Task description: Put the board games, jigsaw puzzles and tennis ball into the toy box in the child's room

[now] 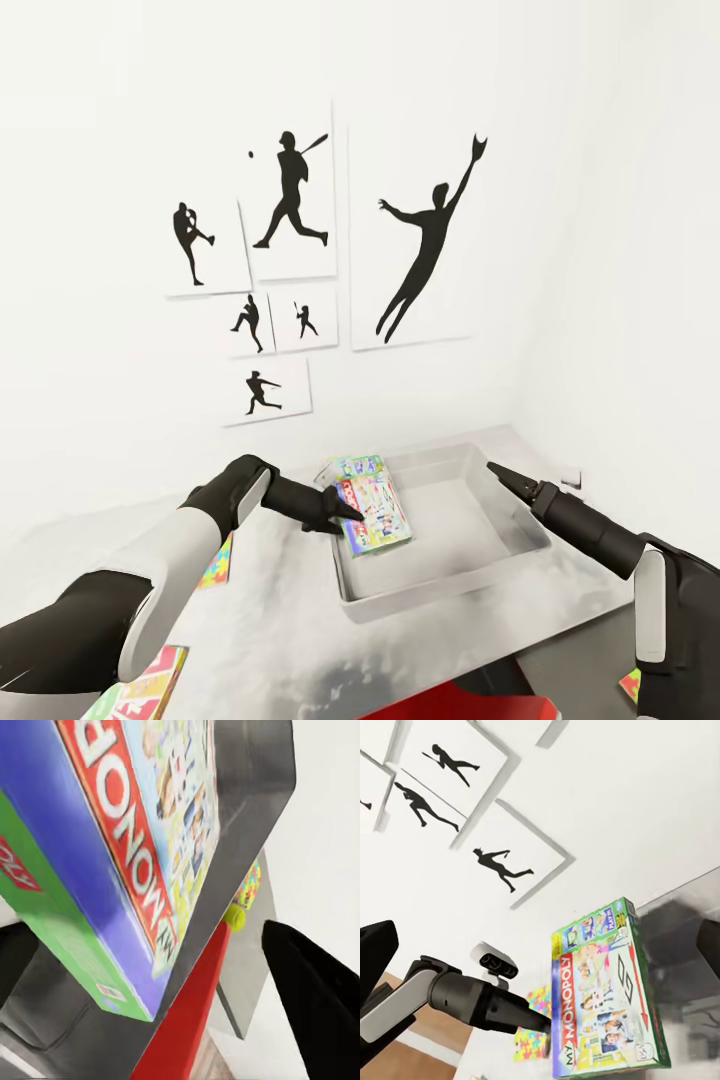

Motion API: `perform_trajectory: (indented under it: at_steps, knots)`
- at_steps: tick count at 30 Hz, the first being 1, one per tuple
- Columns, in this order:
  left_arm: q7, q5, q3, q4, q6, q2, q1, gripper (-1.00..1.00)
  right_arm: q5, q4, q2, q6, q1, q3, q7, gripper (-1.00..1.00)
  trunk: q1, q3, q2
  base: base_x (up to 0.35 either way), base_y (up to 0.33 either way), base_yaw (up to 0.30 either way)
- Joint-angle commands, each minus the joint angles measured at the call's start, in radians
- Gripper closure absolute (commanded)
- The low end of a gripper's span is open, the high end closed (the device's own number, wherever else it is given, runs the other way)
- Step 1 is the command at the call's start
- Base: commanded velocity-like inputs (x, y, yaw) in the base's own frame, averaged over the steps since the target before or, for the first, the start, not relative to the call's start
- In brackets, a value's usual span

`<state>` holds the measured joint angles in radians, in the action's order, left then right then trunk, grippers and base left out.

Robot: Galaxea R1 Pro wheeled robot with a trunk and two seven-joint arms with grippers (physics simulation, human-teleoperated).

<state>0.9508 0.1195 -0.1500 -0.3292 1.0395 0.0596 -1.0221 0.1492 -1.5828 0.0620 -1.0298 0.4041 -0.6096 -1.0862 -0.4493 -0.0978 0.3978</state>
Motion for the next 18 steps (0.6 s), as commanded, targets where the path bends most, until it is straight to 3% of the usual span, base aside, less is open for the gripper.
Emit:
perform_trajectory:
  at_steps: [1, 18]
  knots:
    - [-0.001, 0.015, -0.006, 0.000, 0.008, -0.001, -0.001, -1.00, -0.002, 0.000, 0.001, -0.004, 0.001, -0.002, -0.004, -1.00, -0.001, -0.002, 0.002, 0.000, 0.000, 0.000]
    - [-0.001, 0.014, -0.006, -0.001, 0.008, -0.001, -0.001, -1.00, -0.002, 0.000, 0.001, -0.004, 0.001, -0.002, -0.004, -1.00, -0.001, 0.000, 0.002, 0.000, 0.000, 0.000]
